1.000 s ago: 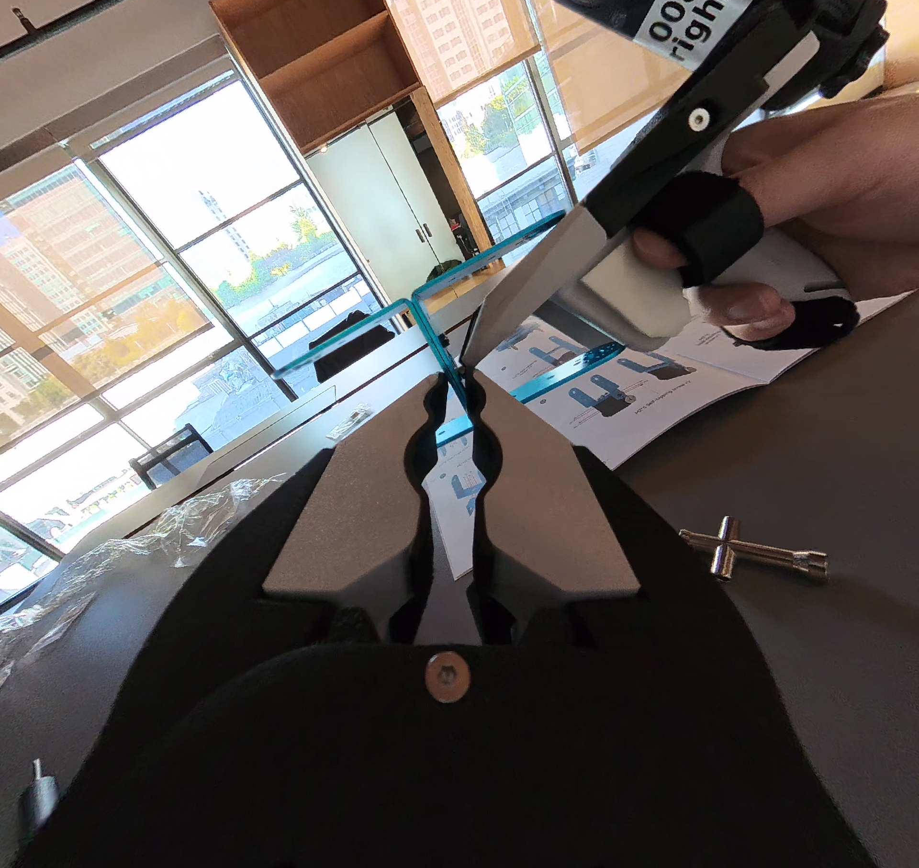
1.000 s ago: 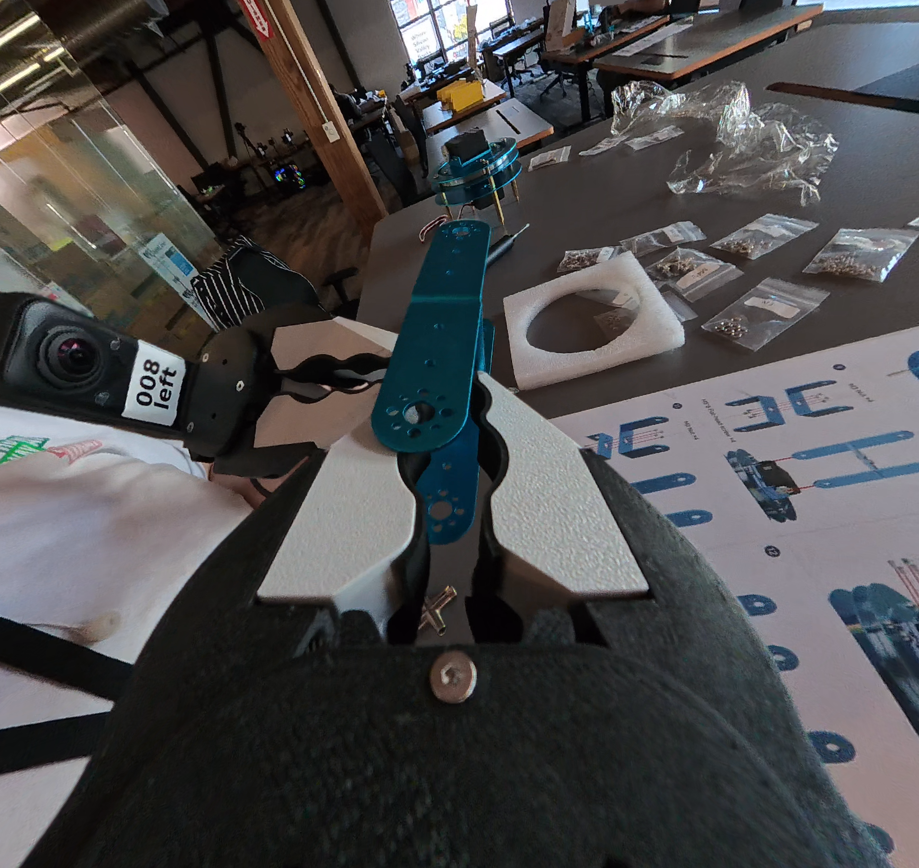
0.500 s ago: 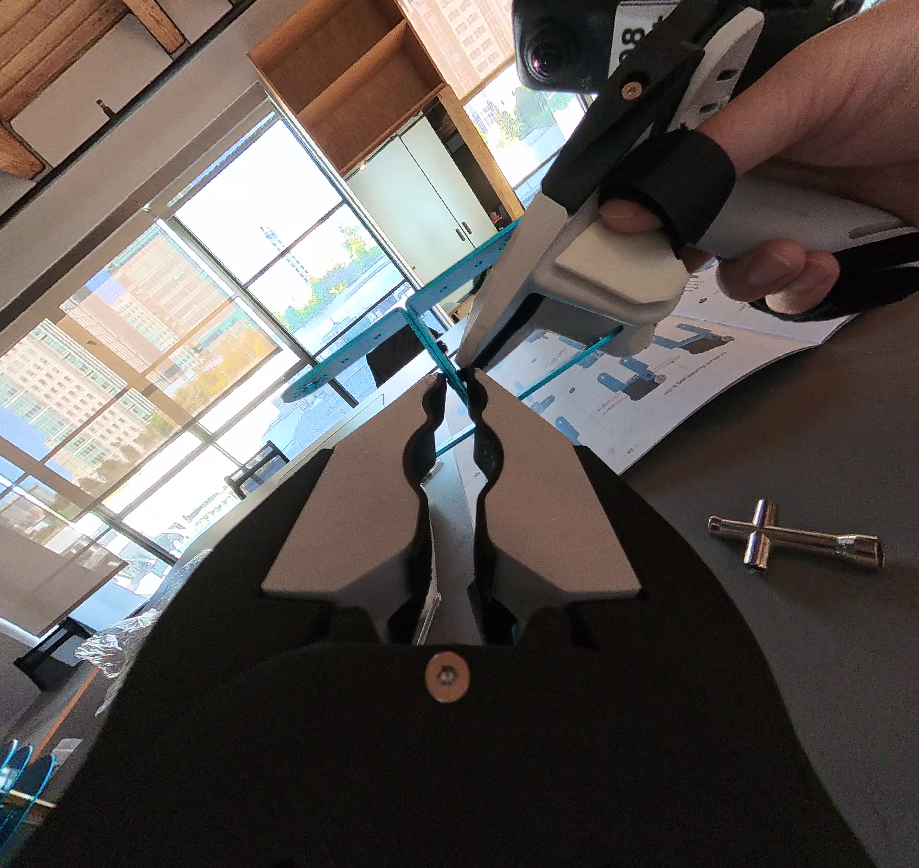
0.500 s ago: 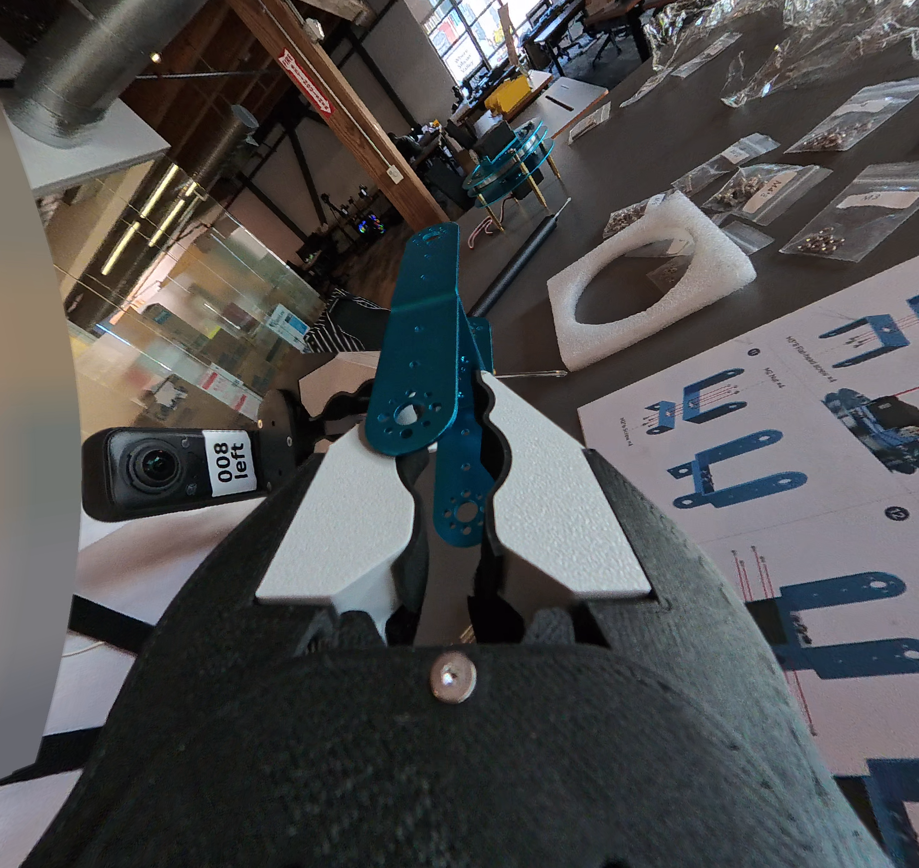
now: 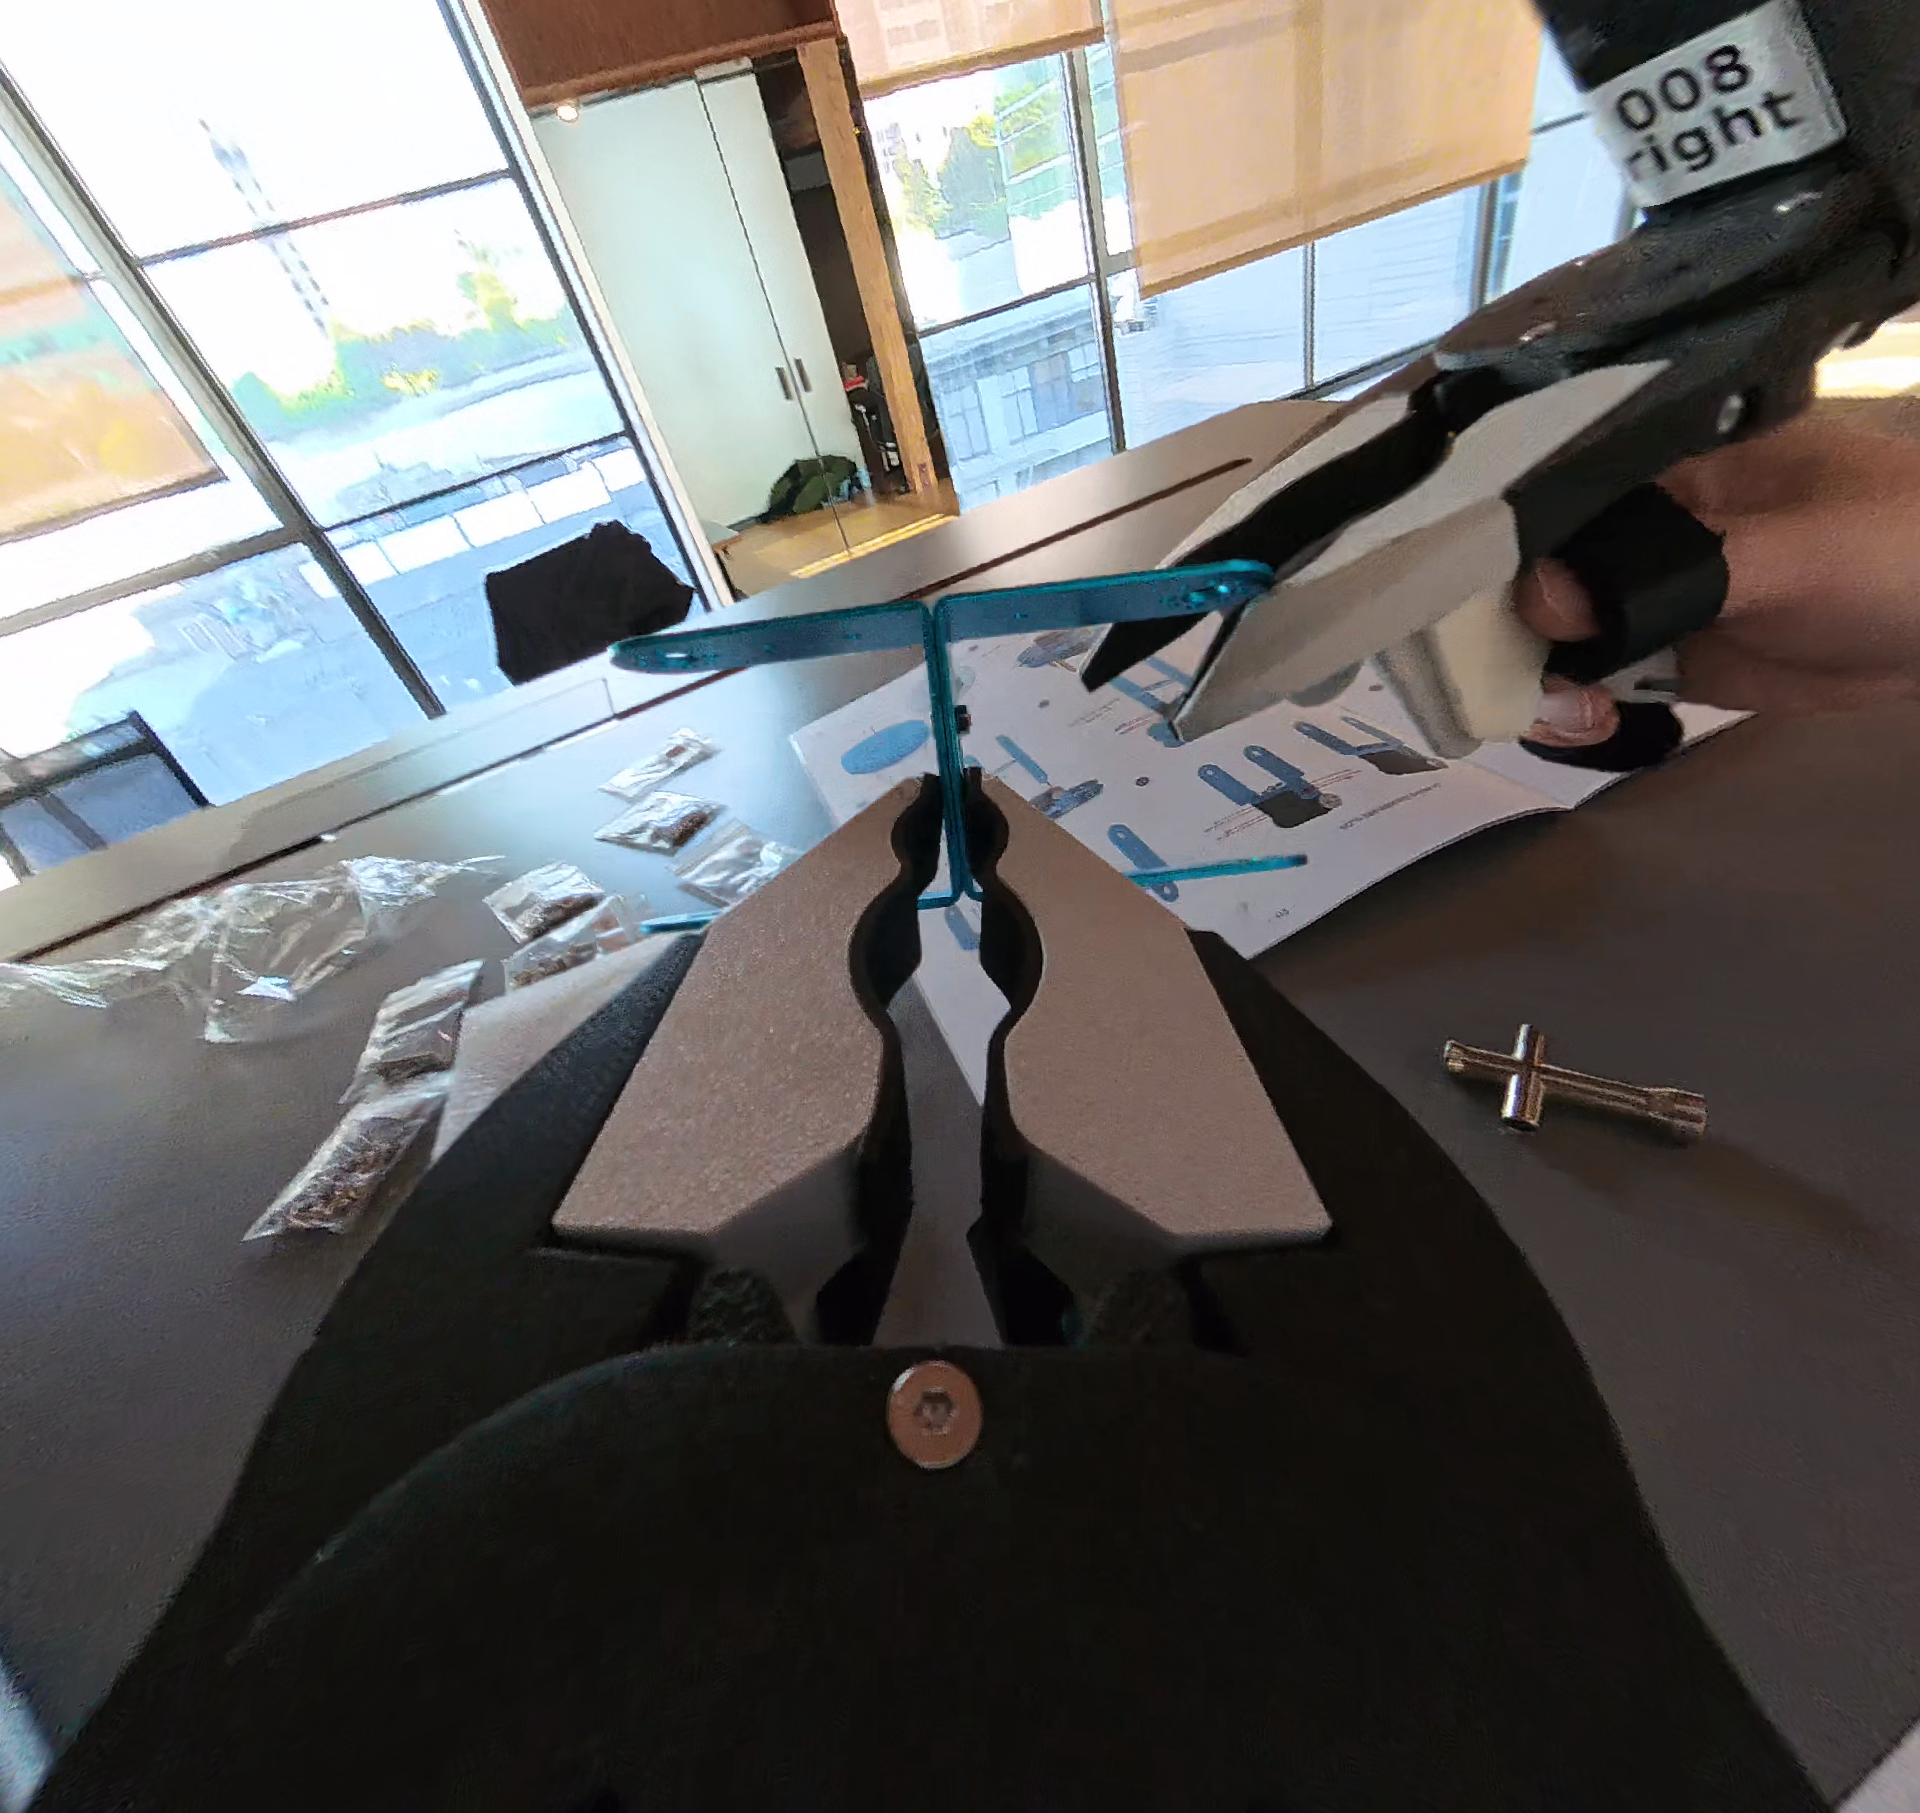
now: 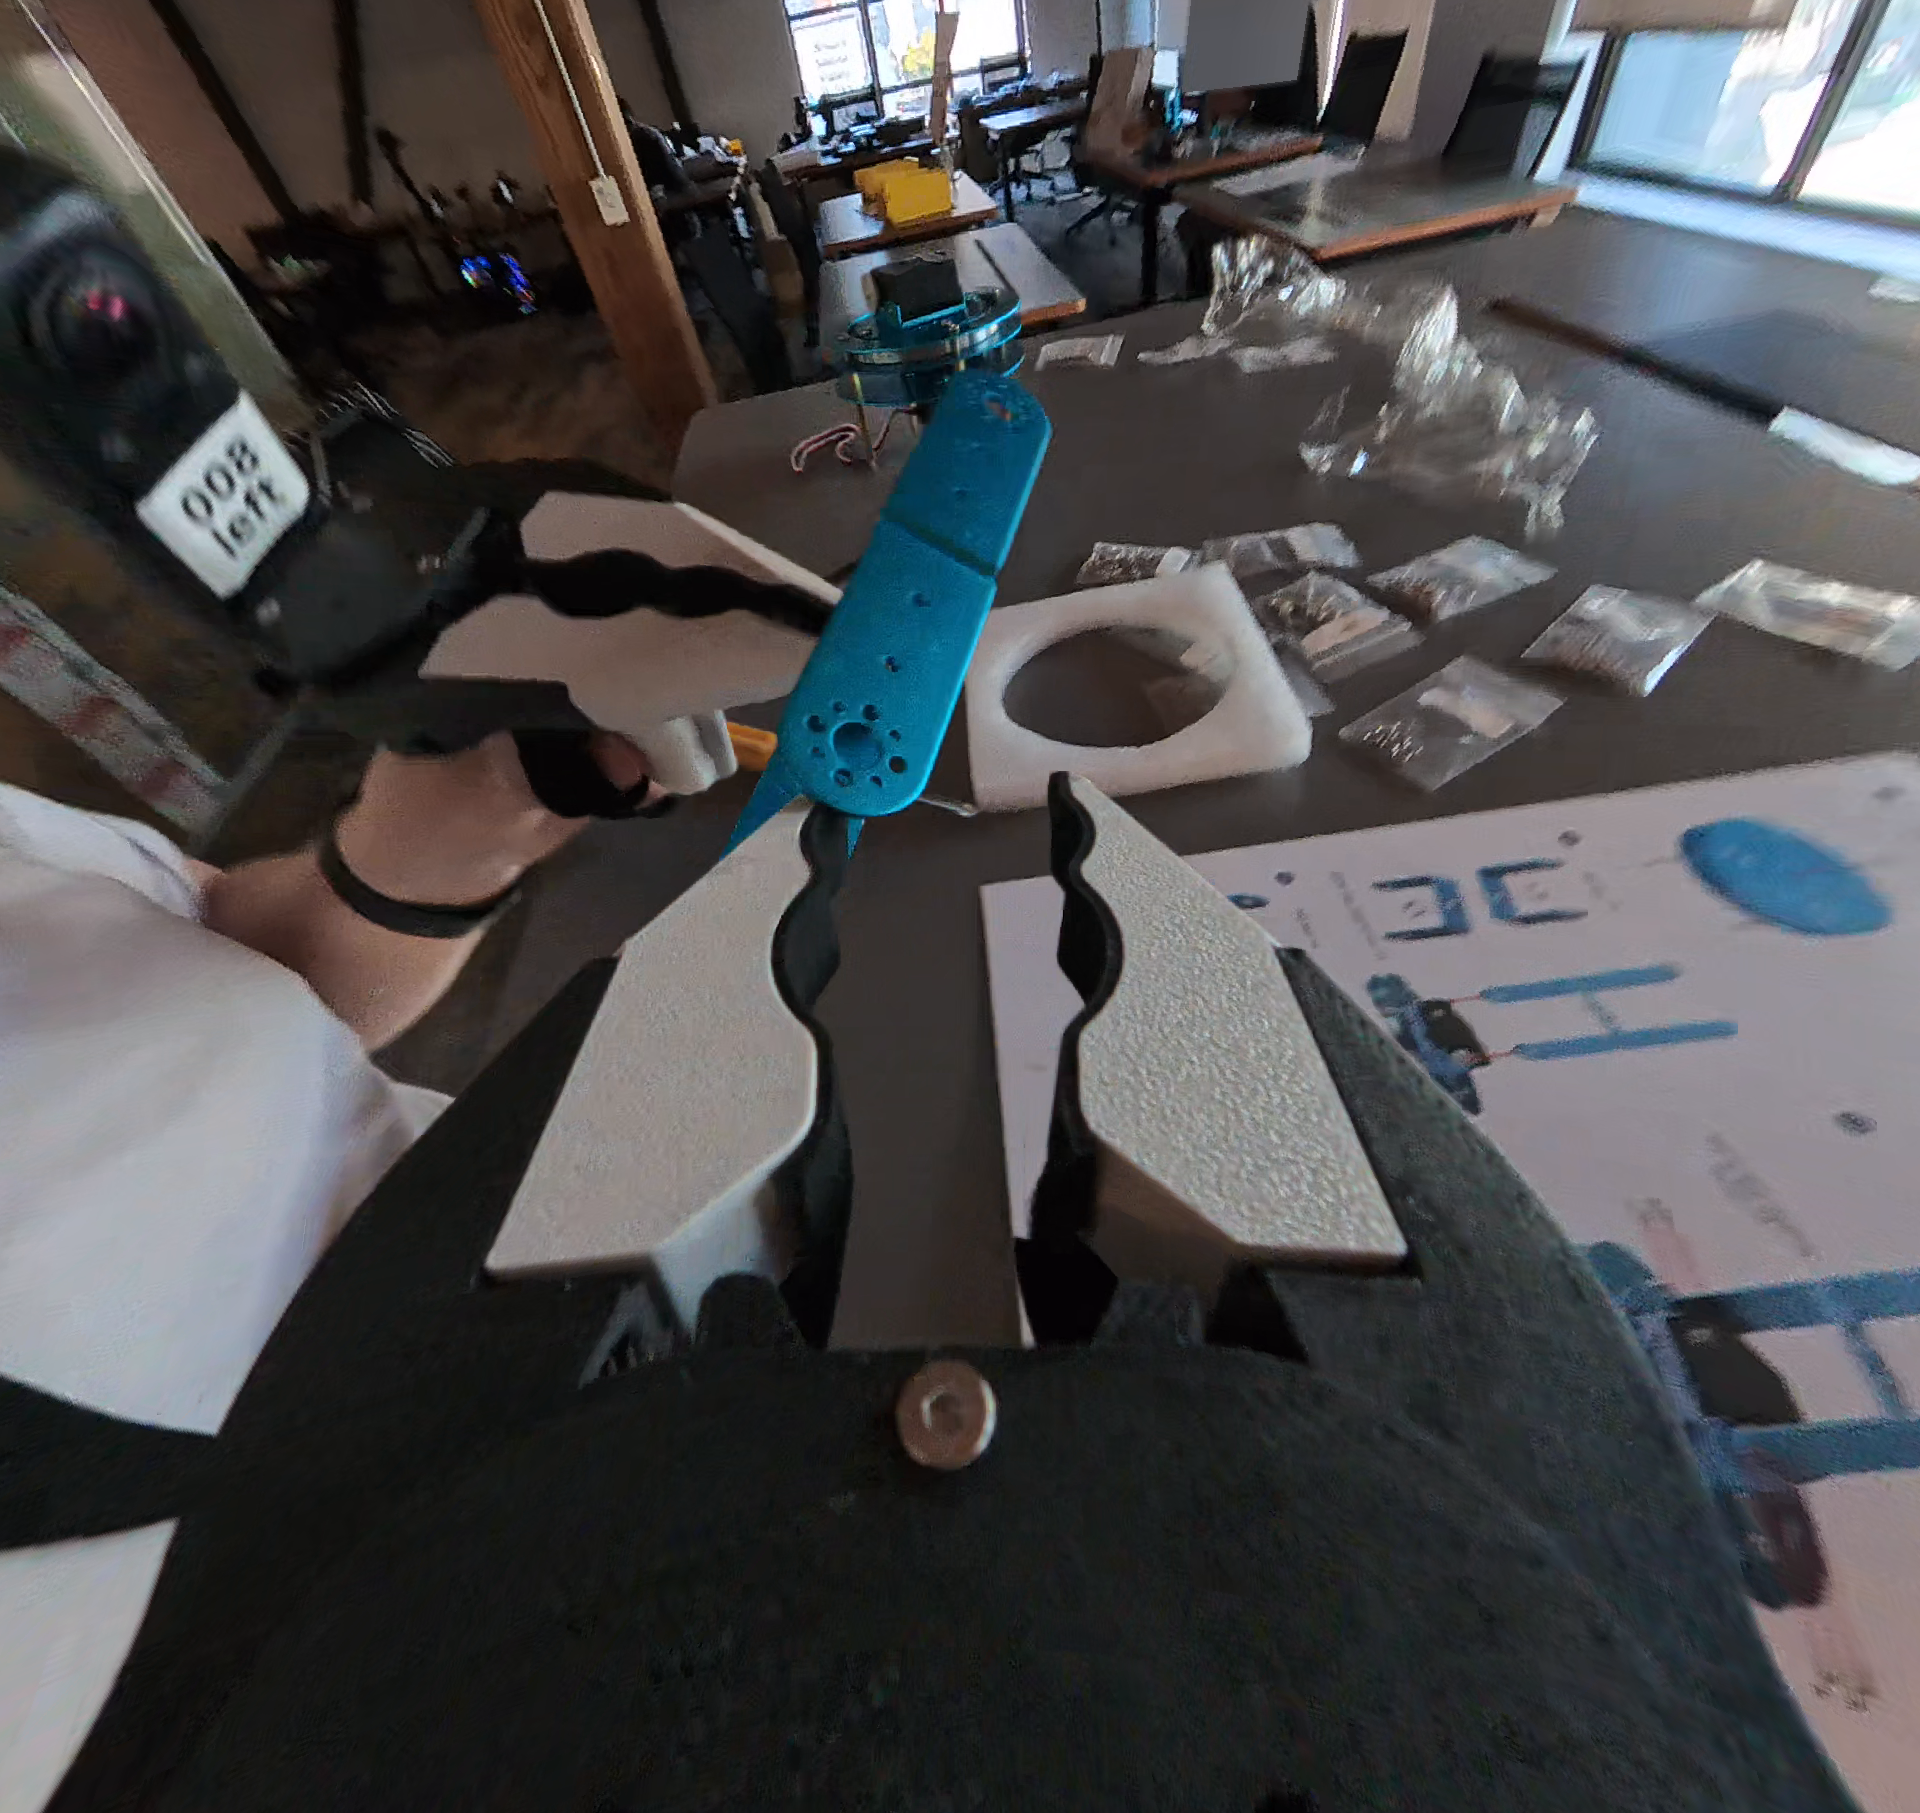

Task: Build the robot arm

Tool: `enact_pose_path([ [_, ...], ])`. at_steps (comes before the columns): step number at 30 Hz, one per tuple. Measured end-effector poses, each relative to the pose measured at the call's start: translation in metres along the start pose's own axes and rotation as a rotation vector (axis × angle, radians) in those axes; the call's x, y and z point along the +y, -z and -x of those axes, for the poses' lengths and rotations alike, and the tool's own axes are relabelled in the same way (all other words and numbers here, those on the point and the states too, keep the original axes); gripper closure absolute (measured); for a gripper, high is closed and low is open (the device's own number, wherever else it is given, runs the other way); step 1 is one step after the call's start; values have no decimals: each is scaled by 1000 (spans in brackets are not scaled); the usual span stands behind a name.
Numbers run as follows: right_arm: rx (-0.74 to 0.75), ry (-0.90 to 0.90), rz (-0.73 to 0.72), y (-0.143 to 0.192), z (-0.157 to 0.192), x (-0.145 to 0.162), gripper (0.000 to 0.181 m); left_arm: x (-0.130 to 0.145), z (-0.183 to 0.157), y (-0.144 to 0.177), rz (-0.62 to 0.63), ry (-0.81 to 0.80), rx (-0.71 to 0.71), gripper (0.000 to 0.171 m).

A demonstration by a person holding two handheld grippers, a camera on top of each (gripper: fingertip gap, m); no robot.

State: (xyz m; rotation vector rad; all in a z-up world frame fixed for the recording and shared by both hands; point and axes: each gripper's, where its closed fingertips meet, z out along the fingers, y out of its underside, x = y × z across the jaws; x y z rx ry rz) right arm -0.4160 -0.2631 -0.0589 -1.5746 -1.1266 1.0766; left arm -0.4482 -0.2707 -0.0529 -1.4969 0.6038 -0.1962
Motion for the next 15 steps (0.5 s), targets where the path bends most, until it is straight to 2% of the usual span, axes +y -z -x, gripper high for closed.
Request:
enact_pose_path([
  [2, 52, 141, 8, -2, 6, -2, 142, 5, 4, -1, 34, 28, 16, 170],
  [5, 206, 340, 28, -4, 5, -4, 147, 17, 6, -7, 129, 16, 5, 170],
  [7, 328, 461, 104, -6, -7, 3, 159, 20, -2, -12, 156, 48, 40, 170],
  [9, 438, 562, 160, -3, -20, 7, 179, 22, -11, -17, 191, 71, 75, 170],
  [13, 477, 629, 183, 6, -25, 5, 181, 19, -20, -19, 192, 94, 167, 166],
  [15, 485, 664, 191, 11, -27, 5, 180, 13, -8, -9, 186, 106, 170, 154],
])
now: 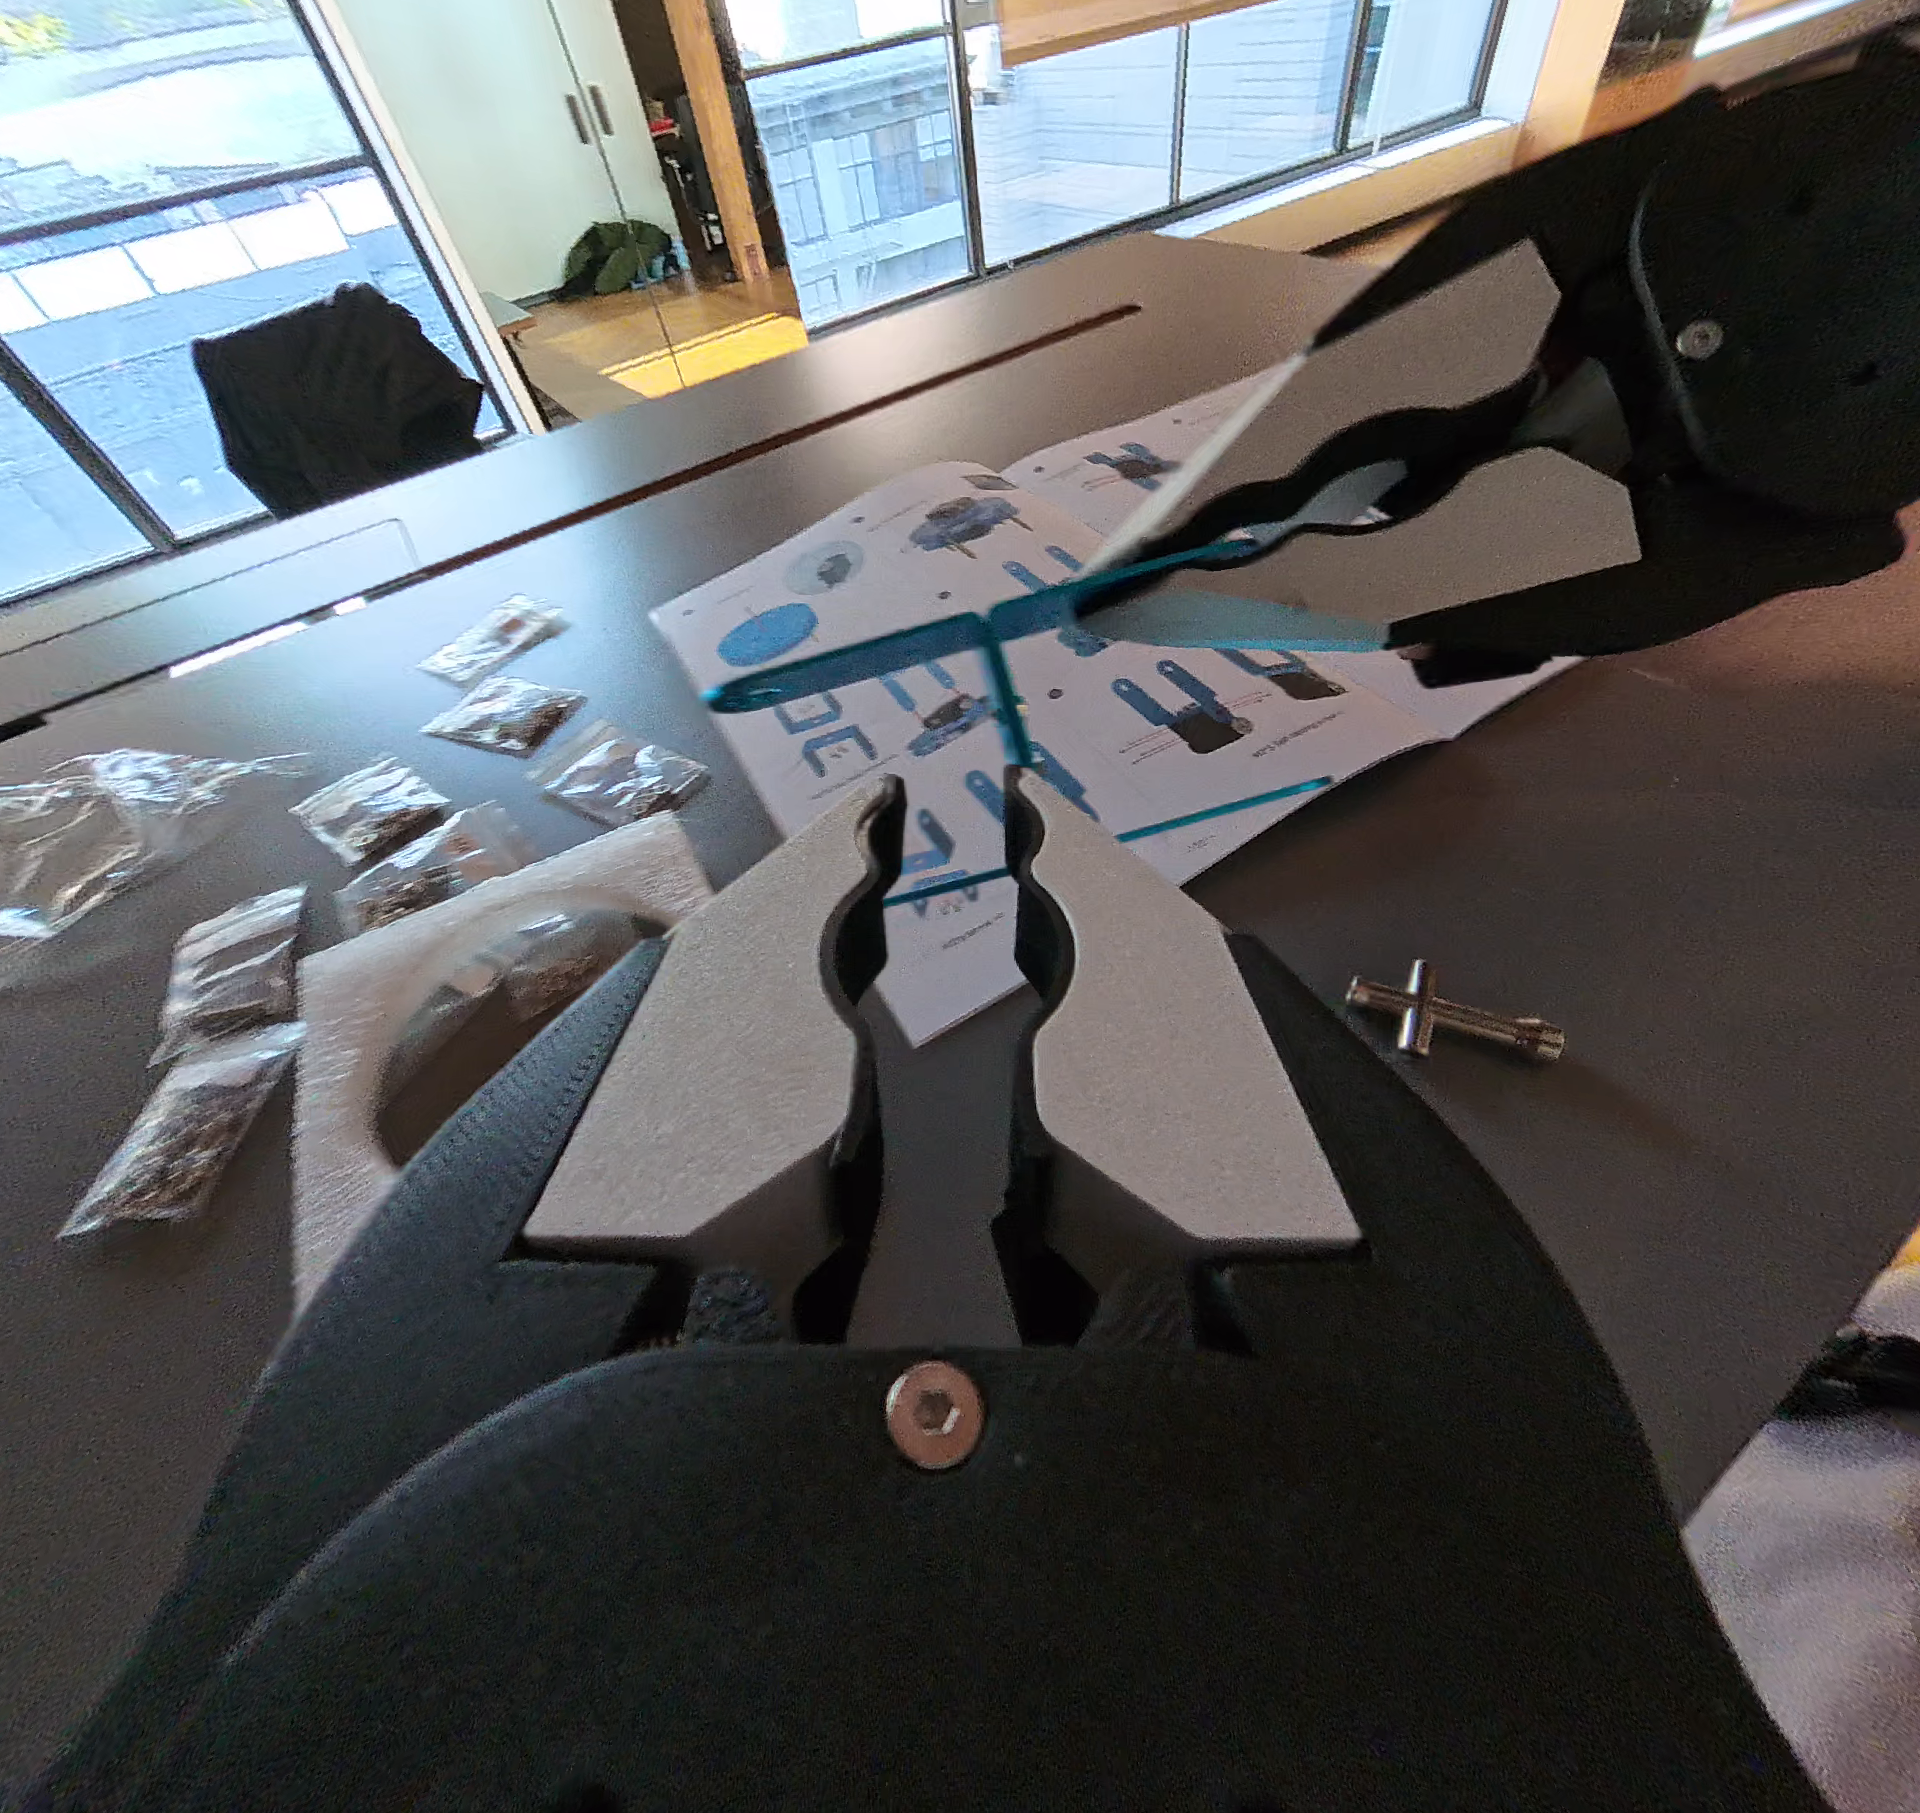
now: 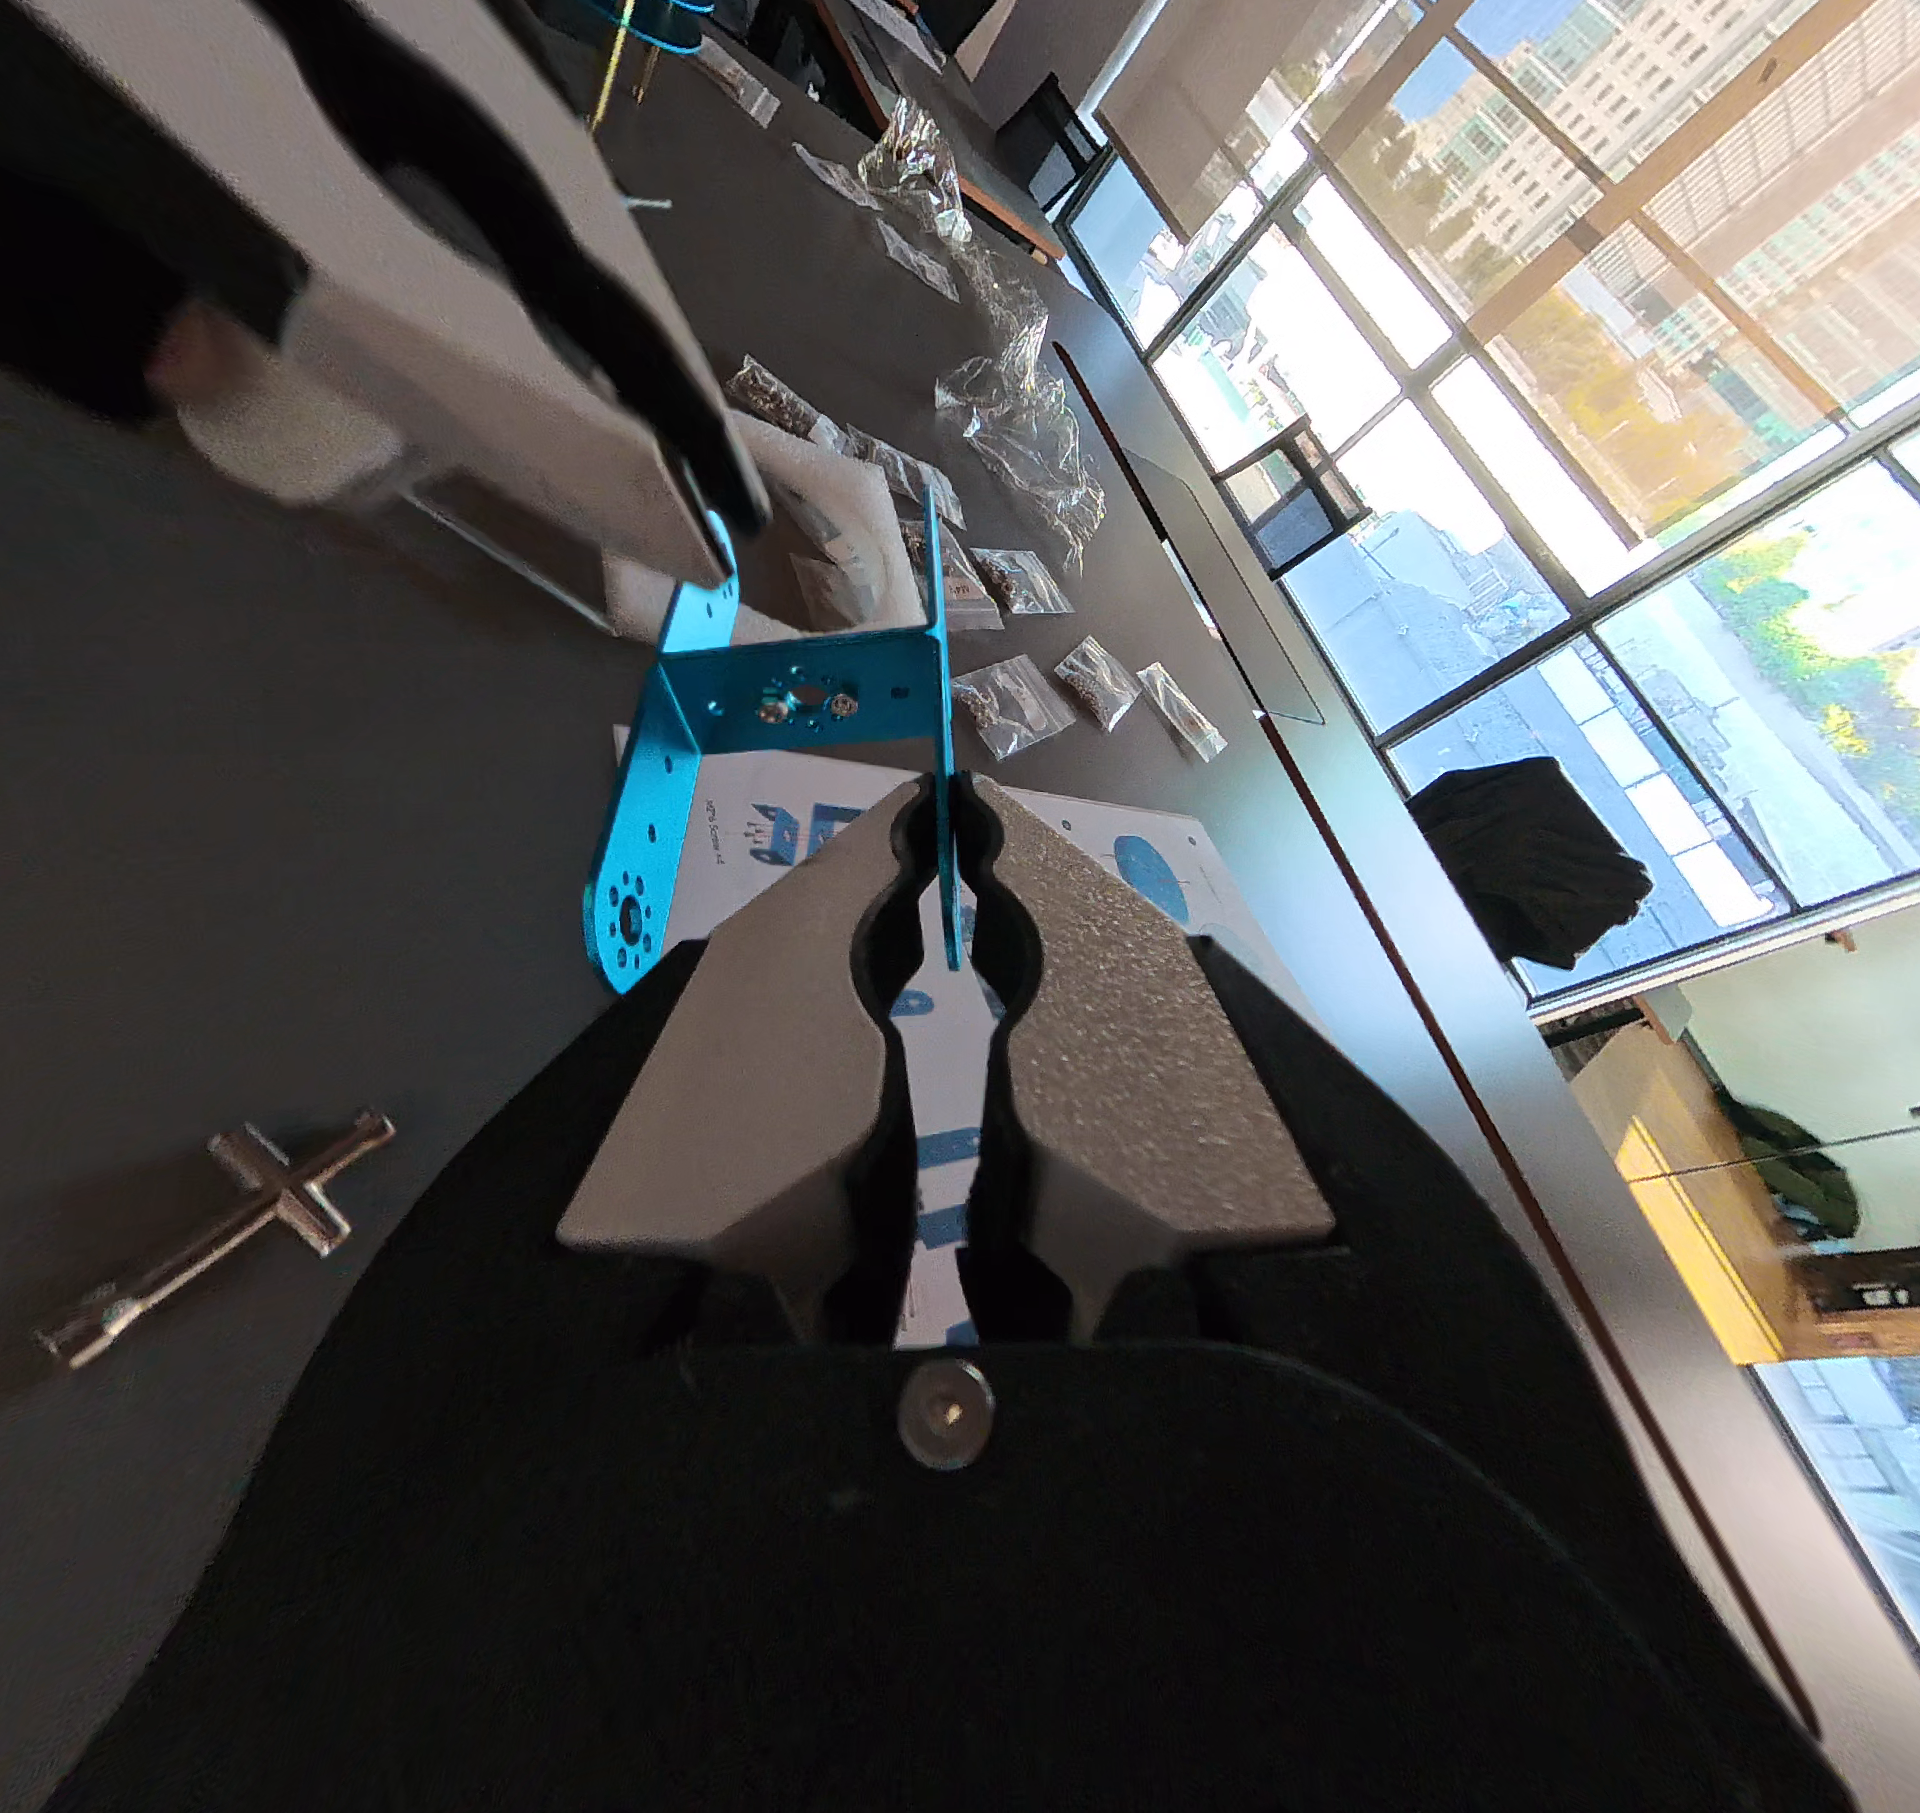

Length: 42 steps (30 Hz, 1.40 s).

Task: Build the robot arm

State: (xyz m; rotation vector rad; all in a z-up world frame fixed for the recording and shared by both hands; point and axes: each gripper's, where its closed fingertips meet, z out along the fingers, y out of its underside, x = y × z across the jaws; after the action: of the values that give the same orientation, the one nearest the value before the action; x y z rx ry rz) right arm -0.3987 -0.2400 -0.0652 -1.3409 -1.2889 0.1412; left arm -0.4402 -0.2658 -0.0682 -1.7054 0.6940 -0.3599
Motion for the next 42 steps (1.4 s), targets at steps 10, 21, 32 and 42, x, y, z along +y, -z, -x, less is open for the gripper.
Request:
enact_pose_path([
  [10, -509, -292, -13, -9, 53, 27, 180, 36, 8, 85, 9, 257, 270, 149],
  [21, -682, -275, 153, -21, 89, 42, 179, 122, 52, 98, 473, -13, 77, 141],
  [32, -355, -413, 285, 23, 63, 42, 148, 120, 67, 108, 570, -126, 231, 155],
  [42, -245, -704, 53, 44, 93, -16, 155, 69, 48, 112, 257, 163, 471, 155],
])
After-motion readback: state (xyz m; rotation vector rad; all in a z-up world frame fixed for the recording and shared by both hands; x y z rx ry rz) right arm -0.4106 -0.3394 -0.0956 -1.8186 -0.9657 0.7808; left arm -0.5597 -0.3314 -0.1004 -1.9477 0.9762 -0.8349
